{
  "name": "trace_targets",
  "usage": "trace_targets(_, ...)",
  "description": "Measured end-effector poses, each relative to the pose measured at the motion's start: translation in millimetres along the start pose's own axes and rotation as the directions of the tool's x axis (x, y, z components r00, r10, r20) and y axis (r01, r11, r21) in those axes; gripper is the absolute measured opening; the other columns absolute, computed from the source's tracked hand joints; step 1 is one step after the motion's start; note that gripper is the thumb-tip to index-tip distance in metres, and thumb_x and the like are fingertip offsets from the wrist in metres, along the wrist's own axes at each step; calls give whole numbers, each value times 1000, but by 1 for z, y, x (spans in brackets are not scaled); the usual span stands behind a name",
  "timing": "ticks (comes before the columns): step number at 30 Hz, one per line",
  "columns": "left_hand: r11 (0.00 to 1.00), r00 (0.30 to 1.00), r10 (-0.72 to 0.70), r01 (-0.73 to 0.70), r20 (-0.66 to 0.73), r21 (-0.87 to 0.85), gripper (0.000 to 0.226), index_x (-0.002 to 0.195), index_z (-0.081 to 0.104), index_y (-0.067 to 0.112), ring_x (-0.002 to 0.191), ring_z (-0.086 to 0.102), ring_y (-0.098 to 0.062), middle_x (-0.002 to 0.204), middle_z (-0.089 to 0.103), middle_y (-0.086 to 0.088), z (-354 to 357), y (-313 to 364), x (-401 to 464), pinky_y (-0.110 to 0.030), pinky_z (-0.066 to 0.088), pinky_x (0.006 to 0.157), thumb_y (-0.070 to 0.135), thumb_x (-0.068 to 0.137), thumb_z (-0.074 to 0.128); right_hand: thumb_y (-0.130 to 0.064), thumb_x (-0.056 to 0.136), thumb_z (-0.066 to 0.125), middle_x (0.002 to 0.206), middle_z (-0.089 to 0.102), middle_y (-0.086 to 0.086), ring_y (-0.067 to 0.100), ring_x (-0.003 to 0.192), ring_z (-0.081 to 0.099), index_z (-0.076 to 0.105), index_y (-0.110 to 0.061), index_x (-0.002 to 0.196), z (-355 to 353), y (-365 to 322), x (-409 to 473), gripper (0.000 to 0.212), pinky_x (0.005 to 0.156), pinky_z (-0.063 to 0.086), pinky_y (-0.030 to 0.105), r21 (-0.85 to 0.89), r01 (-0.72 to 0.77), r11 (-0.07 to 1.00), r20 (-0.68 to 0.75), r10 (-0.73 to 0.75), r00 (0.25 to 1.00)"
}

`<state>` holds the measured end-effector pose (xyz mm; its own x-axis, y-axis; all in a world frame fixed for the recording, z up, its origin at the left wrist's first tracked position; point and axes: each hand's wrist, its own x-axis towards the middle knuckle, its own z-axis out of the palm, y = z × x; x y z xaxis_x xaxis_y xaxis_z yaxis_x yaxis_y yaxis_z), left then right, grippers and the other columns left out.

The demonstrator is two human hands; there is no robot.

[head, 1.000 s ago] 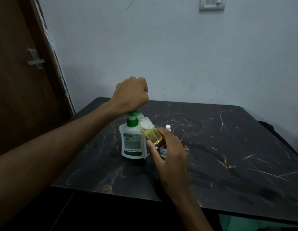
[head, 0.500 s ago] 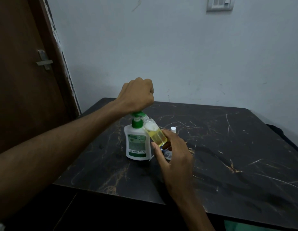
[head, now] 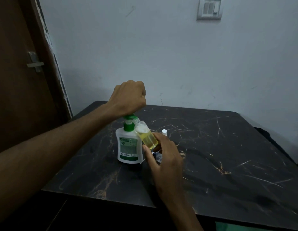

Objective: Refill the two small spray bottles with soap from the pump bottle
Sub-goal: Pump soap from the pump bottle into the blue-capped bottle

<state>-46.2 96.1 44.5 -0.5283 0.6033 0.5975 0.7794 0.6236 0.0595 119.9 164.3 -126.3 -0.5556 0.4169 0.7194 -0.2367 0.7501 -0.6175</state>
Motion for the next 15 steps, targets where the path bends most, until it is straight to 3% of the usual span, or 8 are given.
trace_targets(6,1000,1000,7,-7,16,1,26,55,45,21,59,55,-21,74,70,-5,-2,-1,0,-32,46,63,6,74,56,-51,98,57,121,62,-14,0,107,57,57,-30,136,0,-1,0,44,90,44,11,5,-1,1000,0,1,1000)
trace_targets(9,1000,1000,-7,7,9,-20,31,49,39,21,50,44,-18,56,55,0,-1,0,-1,-32,42,59,3,70,54,-50,98,58,119,62,-15,-1,105,57,58,-29,136,-1,-1,0,44,89,43,9,1,7,1000,-16,-7,1000)
trace_targets(15,999,1000,13,-13,24,31,17,64,52,18,62,56,-21,76,70,-6,-2,-2,2,-31,42,64,7,77,56,-51,97,57,118,52,-24,-10,104,52,56,-31,136,1,2,-1,44,87,41,7,3,27,1000,-24,-27,999)
